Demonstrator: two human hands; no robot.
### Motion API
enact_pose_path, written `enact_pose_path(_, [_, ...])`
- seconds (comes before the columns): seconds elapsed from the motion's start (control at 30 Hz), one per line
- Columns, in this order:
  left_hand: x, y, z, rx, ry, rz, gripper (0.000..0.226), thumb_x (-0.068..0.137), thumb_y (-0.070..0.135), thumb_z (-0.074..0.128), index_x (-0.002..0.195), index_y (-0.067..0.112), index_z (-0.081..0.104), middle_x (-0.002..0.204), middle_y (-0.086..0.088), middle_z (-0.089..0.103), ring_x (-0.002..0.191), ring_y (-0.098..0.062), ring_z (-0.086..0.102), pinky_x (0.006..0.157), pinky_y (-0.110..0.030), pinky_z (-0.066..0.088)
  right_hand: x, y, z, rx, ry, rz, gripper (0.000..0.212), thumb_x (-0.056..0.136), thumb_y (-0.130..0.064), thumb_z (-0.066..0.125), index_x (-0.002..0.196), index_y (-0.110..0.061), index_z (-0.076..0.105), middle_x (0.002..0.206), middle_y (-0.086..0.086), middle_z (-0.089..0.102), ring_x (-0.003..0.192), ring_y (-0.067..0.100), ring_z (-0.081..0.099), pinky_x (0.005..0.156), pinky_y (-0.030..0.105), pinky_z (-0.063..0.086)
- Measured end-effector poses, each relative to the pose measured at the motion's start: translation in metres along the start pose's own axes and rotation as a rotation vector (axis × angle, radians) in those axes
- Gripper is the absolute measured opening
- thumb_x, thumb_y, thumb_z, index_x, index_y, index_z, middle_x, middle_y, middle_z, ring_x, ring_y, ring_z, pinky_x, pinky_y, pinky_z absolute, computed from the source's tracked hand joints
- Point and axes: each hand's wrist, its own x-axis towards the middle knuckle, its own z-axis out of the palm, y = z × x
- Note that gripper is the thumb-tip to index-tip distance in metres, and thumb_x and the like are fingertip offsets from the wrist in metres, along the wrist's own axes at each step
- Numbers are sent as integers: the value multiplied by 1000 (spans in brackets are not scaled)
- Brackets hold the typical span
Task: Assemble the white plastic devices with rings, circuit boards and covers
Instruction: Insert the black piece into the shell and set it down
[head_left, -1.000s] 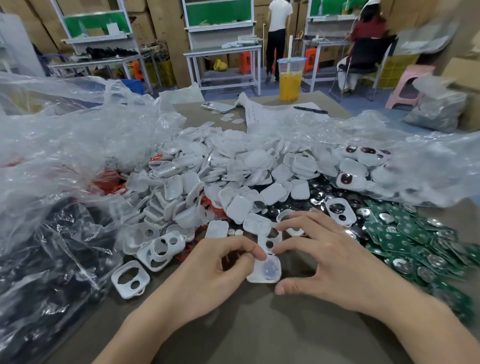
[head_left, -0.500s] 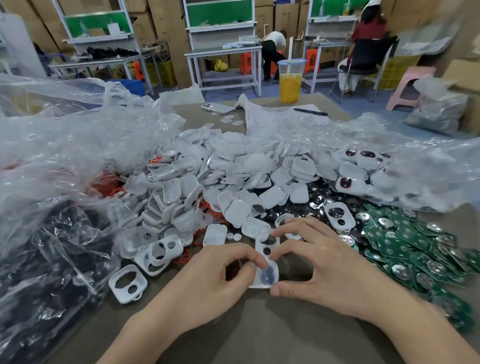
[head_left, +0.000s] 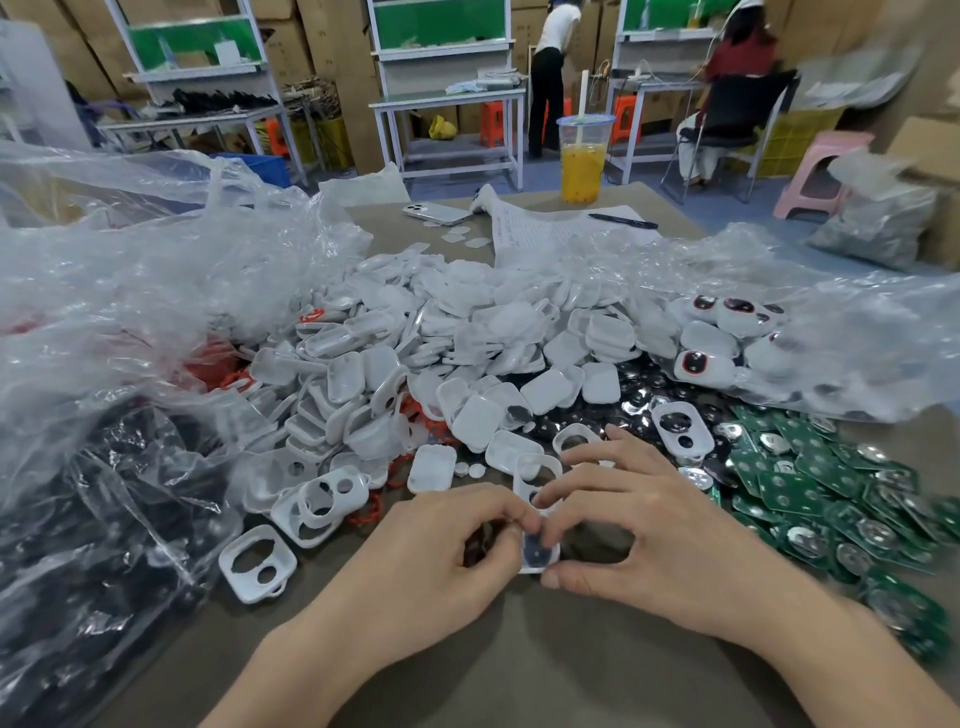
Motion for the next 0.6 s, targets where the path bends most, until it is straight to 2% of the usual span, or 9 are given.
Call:
enact_pose_path(0.13, [-1,0,0,33,8,28,15,97,31,54,103,40,65,86,35,60,70,1,58,61,-9,36,0,-1,0,9,-12,-5,22,82,-63,66,91,-44,70,107,-33,63,125,-2,44,114,43,34])
enact_pose_path(0.27, [-1,-1,0,85,28,76,14,101,41,49,104,41,63,99,27,60,84,0,59,68,-12,39,0,-1,0,-2,-14,-10,20,83,-61,67,89,-42,69,106,-34,62,122,1,46,113,41,34])
enact_pose_path(0.43, [-6,-4,-7,79,119,85,25,99,52,44,99,39,65,107,21,51,82,-12,60,68,-19,44,-1,-1,1,-10,-11,-6,19,82,-61,68,89,-43,67,107,-34,62,122,3,47,112,35,34])
enact_pose_path(0.6, [-7,-5,-11,123,134,95,24,98,46,51,85,34,65,103,20,55,80,-9,58,66,-22,45,-1,-2,2,-10,5,-7,18,82,-60,67,88,-43,67,106,-34,63,120,2,47,109,28,34])
